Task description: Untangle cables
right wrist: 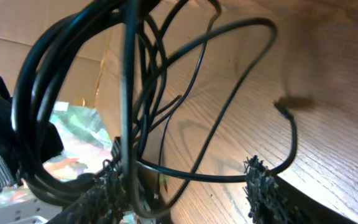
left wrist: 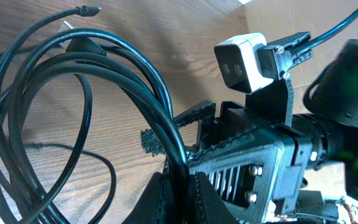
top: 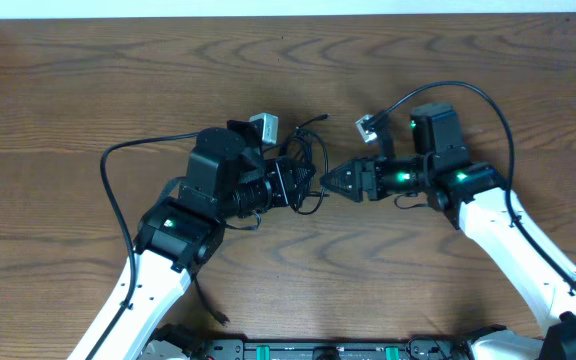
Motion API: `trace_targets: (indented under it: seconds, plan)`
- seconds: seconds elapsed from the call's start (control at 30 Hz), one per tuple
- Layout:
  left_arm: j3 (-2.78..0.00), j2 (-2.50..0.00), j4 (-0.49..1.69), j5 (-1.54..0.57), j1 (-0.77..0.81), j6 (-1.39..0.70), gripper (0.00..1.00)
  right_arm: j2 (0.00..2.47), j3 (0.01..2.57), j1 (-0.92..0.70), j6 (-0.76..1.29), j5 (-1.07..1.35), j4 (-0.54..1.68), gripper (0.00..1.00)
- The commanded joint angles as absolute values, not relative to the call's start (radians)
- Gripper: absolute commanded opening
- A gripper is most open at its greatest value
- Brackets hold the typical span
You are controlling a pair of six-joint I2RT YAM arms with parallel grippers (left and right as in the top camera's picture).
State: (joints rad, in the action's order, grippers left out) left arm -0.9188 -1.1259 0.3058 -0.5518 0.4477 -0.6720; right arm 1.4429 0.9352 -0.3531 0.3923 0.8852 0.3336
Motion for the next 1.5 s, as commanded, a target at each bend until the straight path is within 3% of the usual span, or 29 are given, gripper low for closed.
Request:
trace_targets:
  seconds: [0.0, 0.07, 0.1, 0.13, 0.2, 0.23, 0.4, 0.57, 0.77, 1.0, 1.13, 1.33, 1.47]
  plan:
    - [-0.935, -1.130, 0.298, -0.569, 0.445, -0.643, 0.08, 1.444, 0.933, -0.408, 0.451, 0.781, 0.326, 0.59]
    - [-0.935, -1.130, 0.297, -0.574, 0.445, -0.643, 0.08, 1.445, 0.933, -0.431, 0.460, 0.722, 0.332, 0.58]
    - [-0.935, -1.130, 0.297, -0.589, 0.444, -0.643, 0.08, 1.445, 0.933, -0.442, 0.466, 0.692, 0.333, 0.52]
    - [-0.935, -1.130, 0.296, -0.604, 0.444, -0.643, 0.08, 1.445, 0.933, -0.454, 0.480, 0.648, 0.336, 0.42]
    - [-0.935, -1.130, 0.286, -0.663, 0.444, -0.643, 0.08, 1.445, 0.933, -0.466, 0.522, 0.535, 0.350, 0.11]
    - [-0.935, -1.130, 0.273, -0.714, 0.444, -0.632, 0.08, 1.445, 0.933, -0.468, 0.553, 0.436, 0.366, 0.01]
    - [-0.936, -1.120, 0.245, -0.918, 0.431, -0.482, 0.08, 1.445, 0.933, -0.435, 0.625, 0.112, 0.483, 0.01]
    - [-0.936, -1.098, 0.272, -0.934, 0.334, -0.445, 0.08, 1.445, 0.933, -0.322, 0.658, -0.115, 0.650, 0.01]
    - [-0.936, -1.094, 0.279, -0.931, 0.149, -0.441, 0.08, 1.445, 0.933, -0.144, 0.657, -0.147, 0.742, 0.01]
    - [-0.935, -1.095, 0.337, -0.931, -0.025, -0.441, 0.08, 1.445, 0.933, -0.044, 0.638, -0.139, 0.756, 0.01]
    - [-0.935, -1.095, 0.386, -0.931, -0.046, -0.441, 0.08, 1.445, 0.933, -0.042, 0.572, 0.008, 0.727, 0.01]
    - [-0.935, -1.097, 0.443, -0.931, -0.012, -0.365, 0.09, 1.445, 0.933, -0.065, 0.134, 0.595, 0.605, 0.01]
    - [-0.932, -1.097, 0.472, -0.931, 0.006, -0.347, 0.17, 1.445, 0.933, -0.067, -0.050, 0.793, 0.593, 0.01]
